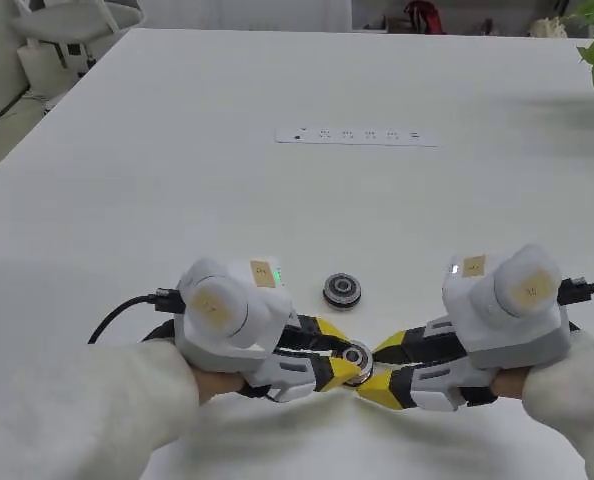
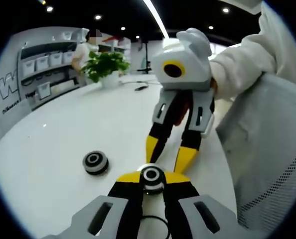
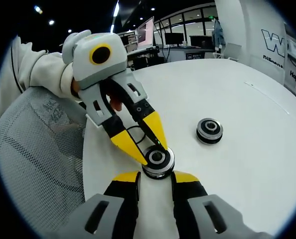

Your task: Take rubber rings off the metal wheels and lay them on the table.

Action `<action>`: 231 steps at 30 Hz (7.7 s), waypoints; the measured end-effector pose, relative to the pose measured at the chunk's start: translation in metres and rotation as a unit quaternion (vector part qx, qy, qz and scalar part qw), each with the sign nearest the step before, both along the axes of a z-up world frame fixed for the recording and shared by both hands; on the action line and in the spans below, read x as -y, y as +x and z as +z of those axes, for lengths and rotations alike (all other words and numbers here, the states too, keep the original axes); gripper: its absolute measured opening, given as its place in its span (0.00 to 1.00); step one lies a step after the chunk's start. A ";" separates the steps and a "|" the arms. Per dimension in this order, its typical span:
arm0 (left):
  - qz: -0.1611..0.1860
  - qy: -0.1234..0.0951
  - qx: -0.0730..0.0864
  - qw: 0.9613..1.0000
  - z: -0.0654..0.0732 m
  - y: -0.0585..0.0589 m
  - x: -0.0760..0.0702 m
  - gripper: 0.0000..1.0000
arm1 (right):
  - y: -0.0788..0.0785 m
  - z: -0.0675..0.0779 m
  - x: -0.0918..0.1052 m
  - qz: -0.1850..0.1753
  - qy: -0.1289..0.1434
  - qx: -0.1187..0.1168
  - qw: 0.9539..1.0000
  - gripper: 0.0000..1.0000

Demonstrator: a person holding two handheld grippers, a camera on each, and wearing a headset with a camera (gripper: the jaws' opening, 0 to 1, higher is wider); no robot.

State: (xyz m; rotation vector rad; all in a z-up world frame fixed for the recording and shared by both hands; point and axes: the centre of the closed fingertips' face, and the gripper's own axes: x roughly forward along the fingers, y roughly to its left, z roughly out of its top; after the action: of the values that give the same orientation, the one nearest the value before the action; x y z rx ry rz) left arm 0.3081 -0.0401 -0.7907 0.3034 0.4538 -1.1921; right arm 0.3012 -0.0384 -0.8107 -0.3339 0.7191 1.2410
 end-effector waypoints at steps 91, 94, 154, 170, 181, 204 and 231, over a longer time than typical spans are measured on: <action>0.009 -0.018 0.031 0.999 -0.001 -0.001 -0.003 0.14 | 0.007 0.022 0.001 -0.106 0.056 -0.109 0.987 0.00; 0.009 -0.019 0.031 0.999 -0.001 -0.001 -0.003 0.14 | 0.007 0.023 0.000 -0.105 0.057 -0.109 0.987 0.00; 0.021 -0.007 0.005 1.000 0.001 -0.001 -0.003 0.14 | 0.005 0.032 -0.004 -0.090 0.056 -0.089 0.990 0.00; -0.016 0.037 0.023 0.999 0.013 -0.012 -0.004 0.24 | 0.006 0.036 -0.003 -0.094 0.065 -0.096 0.989 0.00; -0.007 0.034 0.029 0.999 0.032 -0.010 -0.020 0.42 | 0.012 0.047 0.001 -0.108 0.086 -0.091 0.986 0.00; 0.051 0.032 0.024 0.998 0.050 -0.007 -0.075 0.54 | 0.016 0.075 -0.008 -0.119 0.133 -0.078 0.981 0.00; 0.061 0.053 -0.014 0.997 0.035 -0.031 -0.102 0.64 | -0.018 0.076 -0.048 -0.041 0.121 -0.082 0.988 0.00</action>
State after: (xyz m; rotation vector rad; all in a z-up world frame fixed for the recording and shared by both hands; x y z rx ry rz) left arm 0.2776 0.0618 -0.7555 0.3453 0.5526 -1.0556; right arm 0.2831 0.0092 -0.7346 -0.0014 0.7061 1.2716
